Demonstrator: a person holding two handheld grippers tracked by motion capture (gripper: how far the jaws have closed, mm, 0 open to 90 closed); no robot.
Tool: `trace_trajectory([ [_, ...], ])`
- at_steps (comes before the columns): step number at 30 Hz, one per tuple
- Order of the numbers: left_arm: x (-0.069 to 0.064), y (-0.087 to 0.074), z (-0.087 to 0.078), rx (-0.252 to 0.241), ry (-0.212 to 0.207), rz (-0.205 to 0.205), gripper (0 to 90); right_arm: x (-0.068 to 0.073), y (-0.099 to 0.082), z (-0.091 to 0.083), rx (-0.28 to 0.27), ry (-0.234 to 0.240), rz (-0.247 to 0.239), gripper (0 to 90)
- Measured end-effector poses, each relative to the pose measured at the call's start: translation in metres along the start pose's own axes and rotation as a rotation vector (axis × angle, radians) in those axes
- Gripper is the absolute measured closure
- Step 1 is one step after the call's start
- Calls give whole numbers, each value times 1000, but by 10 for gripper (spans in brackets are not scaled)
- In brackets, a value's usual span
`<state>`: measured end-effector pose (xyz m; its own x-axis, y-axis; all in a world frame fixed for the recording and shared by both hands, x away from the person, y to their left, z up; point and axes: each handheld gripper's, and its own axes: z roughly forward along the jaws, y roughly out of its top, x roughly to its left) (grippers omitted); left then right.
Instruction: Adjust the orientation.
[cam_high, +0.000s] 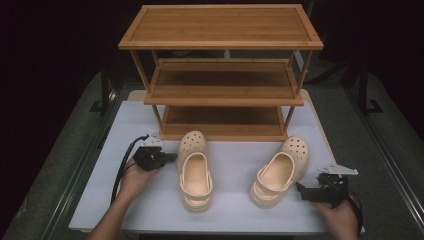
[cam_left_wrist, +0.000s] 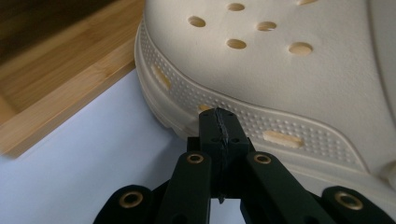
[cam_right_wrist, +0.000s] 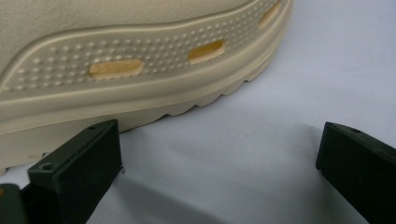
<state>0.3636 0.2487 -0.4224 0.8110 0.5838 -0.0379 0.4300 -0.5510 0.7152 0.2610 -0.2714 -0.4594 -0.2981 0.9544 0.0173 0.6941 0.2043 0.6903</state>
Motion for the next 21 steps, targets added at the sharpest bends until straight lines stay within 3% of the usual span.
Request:
trace_trajectory([
  [1, 0, 2, 2, -10, -16, -6, 900, 0, 0, 0, 0, 0, 0, 0],
  [7, -5, 11, 14, -13, -2, 4, 900, 0, 0, 0, 0, 0, 0, 0],
  [17, -3, 9, 12, -23, -14, -6, 900, 0, 0, 0, 0, -1, 0, 0],
  [21, 0, 6, 4, -21, -7, -11, 900, 0, 0, 0, 0, -1, -1, 0],
])
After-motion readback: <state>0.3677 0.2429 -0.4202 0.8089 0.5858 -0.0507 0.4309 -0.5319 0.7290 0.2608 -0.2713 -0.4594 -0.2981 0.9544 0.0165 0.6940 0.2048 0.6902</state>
